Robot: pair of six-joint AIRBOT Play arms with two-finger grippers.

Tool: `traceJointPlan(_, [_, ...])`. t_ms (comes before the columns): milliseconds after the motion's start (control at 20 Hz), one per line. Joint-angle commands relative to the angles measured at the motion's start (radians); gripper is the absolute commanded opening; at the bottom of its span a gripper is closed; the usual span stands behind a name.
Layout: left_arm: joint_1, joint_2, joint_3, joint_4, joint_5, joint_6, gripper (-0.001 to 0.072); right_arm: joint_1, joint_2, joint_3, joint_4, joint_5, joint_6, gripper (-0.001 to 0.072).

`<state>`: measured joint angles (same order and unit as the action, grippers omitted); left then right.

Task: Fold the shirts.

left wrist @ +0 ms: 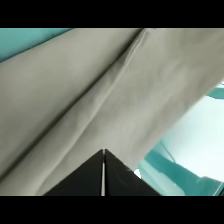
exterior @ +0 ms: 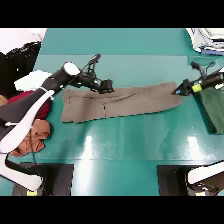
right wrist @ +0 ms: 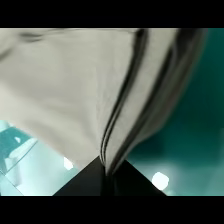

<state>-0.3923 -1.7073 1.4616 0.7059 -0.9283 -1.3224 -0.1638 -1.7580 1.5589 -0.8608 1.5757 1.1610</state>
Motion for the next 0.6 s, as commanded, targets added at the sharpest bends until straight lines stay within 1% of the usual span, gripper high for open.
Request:
traceJointPlan(0, [-0.053, -0.137, 0.141, 0.001, 0.001, -0.058, 0.0026, 0.054, 0.115, 0.096, 0.035, 0.023, 0.053, 0.0013])
traceJointPlan(100, [-0.075, -0.194, 0.188, 0.001, 0.002, -0.087, 0.0026, 0.088, 0.164, 0.154, 0.137, 0.021, 0.082, 0.0013])
traceJointPlan(200, [-0.089, -0.226, 0.207, 0.0, 0.002, -0.095, 0.0026, 0.129, 0.186, 0.213, 0.22, 0.018, 0.091, 0.0012])
traceJointPlan(350, [-0.105, -0.246, 0.207, 0.0, 0.0, -0.095, 0.0026, 0.22, 0.188, 0.293, 0.24, -0.002, 0.101, 0.0012])
traceJointPlan(550, [-0.112, -0.248, 0.206, 0.008, 0.003, -0.094, 0.0026, 0.354, 0.188, 0.325, 0.241, -0.063, 0.106, 0.0013])
